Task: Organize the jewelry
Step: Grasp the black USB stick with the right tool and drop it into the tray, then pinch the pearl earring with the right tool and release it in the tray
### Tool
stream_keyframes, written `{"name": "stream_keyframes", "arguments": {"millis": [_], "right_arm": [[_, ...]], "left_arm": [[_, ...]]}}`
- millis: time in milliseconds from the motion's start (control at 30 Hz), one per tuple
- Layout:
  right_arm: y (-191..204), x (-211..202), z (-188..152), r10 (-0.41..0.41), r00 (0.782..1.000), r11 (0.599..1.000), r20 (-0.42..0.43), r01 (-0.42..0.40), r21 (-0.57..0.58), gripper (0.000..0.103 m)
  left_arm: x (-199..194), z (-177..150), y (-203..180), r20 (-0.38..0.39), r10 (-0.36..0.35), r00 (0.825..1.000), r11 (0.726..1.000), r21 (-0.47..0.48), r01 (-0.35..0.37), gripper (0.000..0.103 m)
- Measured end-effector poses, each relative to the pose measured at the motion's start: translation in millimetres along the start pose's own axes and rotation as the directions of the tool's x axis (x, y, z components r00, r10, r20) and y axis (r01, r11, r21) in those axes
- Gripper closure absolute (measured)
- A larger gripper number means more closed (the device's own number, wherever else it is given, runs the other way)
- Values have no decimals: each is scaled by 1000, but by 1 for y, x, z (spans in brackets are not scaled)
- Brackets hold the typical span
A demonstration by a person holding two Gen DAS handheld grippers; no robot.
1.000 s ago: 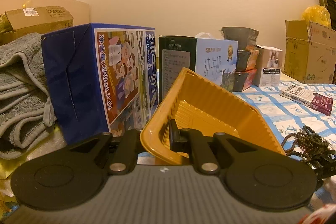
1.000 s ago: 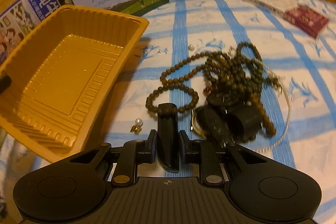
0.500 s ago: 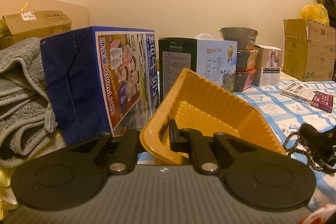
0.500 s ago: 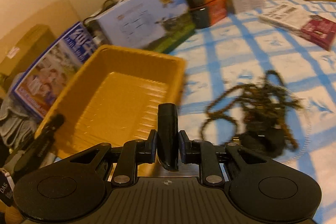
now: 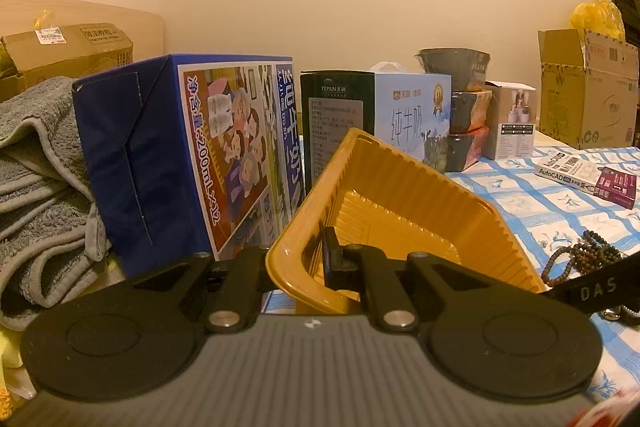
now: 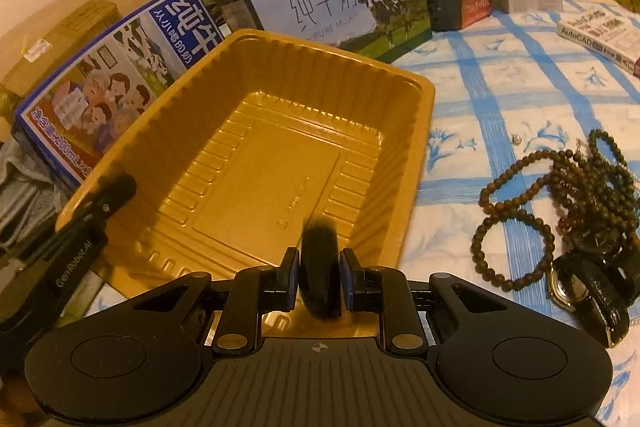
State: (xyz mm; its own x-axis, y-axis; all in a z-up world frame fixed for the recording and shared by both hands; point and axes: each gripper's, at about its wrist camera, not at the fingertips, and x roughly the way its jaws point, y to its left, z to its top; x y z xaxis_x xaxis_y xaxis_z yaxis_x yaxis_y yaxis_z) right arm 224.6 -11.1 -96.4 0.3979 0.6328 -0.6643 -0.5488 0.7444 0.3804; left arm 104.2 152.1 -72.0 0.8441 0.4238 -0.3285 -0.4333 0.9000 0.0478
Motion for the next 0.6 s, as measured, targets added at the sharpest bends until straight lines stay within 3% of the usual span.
{"name": "stream_keyframes", "arguments": {"millis": [33, 100, 300, 500, 600], "right_arm": [[0, 0, 0, 12, 1000, 1000, 2, -12, 2, 78], [-4, -7, 0, 36, 999, 999, 8, -36, 20, 60], [-22, -47, -7, 1, 998, 1000, 59, -3, 23, 59], [-56, -58, -20, -107, 994, 993, 2, 106, 58, 59], [-60, -50, -23, -134, 991, 991, -23, 134, 13, 60]], "left_arm": [[0, 0, -1, 1, 4, 1000, 1000, 5, -4, 93], [0, 1, -1, 1, 4, 1000, 1000, 5, -4, 93], [0, 0, -1, -1, 6, 1000, 1000, 6, -6, 93], [0, 0, -1, 0, 5, 1000, 1000, 5, -5, 93], [0, 0, -1, 1, 6, 1000, 1000, 8, -6, 93]]}}
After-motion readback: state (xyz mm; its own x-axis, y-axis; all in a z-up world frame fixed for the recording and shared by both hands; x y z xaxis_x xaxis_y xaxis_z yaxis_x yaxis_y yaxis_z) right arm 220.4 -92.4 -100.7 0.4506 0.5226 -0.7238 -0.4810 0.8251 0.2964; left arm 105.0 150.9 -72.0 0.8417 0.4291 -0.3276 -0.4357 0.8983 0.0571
